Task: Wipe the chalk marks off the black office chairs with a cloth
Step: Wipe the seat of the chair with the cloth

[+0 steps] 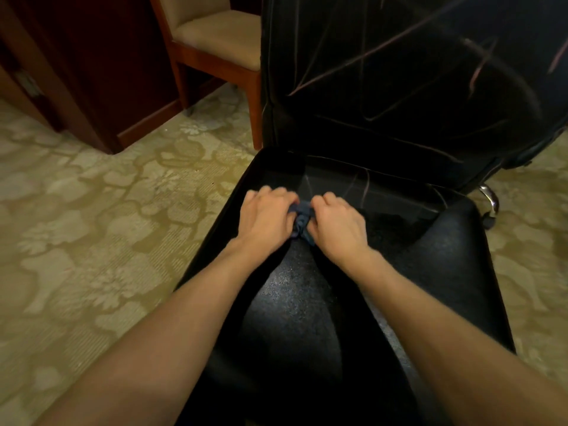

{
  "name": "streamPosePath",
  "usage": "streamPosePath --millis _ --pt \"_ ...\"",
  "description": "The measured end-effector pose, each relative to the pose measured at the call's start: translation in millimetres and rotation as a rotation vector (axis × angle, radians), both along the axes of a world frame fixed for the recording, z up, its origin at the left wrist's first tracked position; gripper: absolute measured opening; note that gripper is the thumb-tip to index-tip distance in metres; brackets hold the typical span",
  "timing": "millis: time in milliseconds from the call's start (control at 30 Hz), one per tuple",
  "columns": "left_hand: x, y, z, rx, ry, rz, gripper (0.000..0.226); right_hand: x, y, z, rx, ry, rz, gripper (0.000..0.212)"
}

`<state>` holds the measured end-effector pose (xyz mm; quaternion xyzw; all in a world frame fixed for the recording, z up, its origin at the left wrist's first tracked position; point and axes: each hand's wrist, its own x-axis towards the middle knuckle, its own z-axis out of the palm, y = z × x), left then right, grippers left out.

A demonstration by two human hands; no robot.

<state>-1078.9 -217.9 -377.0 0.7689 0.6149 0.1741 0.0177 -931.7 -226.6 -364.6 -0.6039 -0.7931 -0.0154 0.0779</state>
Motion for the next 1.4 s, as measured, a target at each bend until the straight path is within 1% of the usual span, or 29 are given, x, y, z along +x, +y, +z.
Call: streamPosePath --millis 167,267,367,500,667,833,1033,1200,1300,1400 --pt "13.8 50.2 9.3 -0.085 0.064 0.077 0.022 -2.3 47.2 -3.6 -0.005 -0.009 -0.066 0.03" --pt "18.6 60.7 4.8 -0.08 0.026 0.128 0.023 -2.0 59.5 -8.8 0.002 -0.004 -0.076 0.03" --pt "23.0 55.0 3.1 -0.076 0.003 0.161 0.022 -4.0 55.5 -6.3 -0.013 -0.017 -0.086 0.029" --pt "21.3 24.1 4.2 -0.059 -0.023 0.132 0.021 1.0 23.3 -2.6 -0.041 0.019 -0.061 0.03" --pt "19.7 -51.2 3.3 -0.09 -0.137 0.109 0.024 17.4 -40.1 -4.5 -0.034 0.035 0.053 0.027" --pt "37.4 -108.9 11.8 -0.17 -0.118 0.088 0.023 39.8 -91.2 -1.0 -0.074 0.017 0.112 0.026" --pt "67.1 -156.3 19.3 -0.227 -0.097 -0.005 0.019 72.4 -147.9 -1.9 -0.09 0.034 0.058 0.021" --pt "100.3 -173.2 26.3 -0.271 -0.059 -0.108 0.021 114.3 -173.4 1.0 -0.036 -0.008 0.043 0.027" --pt "134.4 -164.0 31.4 -0.251 -0.029 -0.151 0.022 141.9 -167.3 2.7 -0.042 -0.002 -0.057 0.028" --pt "161.2 -157.9 33.8 -0.218 0.025 -0.132 0.021 153.3 -164.6 -0.4 -0.056 0.101 -0.161 0.024"
